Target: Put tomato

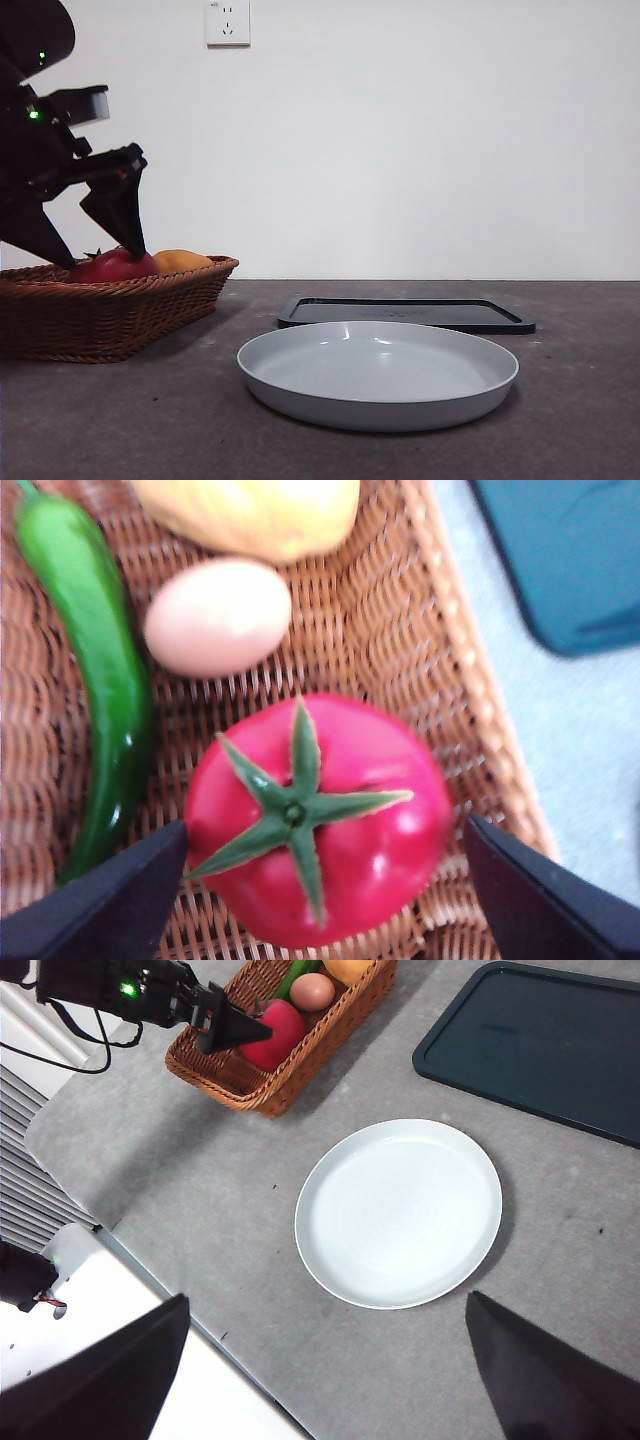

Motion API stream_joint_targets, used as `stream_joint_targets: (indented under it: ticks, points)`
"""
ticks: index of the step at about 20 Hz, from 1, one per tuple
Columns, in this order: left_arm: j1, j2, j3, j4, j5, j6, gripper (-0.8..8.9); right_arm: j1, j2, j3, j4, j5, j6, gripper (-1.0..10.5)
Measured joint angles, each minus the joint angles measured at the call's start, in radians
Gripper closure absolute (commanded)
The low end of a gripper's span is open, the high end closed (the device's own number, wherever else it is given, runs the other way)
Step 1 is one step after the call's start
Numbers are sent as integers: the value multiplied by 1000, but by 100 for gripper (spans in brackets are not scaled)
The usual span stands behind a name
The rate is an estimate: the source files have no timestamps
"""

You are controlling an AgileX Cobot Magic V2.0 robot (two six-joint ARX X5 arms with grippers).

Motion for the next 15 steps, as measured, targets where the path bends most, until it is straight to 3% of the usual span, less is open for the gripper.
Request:
stream_joint_targets:
  ticks: [8, 11, 15]
  points:
    - [0, 43, 6, 34, 3, 3, 382, 0, 0, 0, 0, 0, 0, 506]
    - [0, 43, 6, 34, 4, 3, 552, 0, 0, 0, 0, 0, 0, 506]
    - [0, 34, 11, 21, 3, 3, 569, 0, 0, 0, 0, 0, 0, 506]
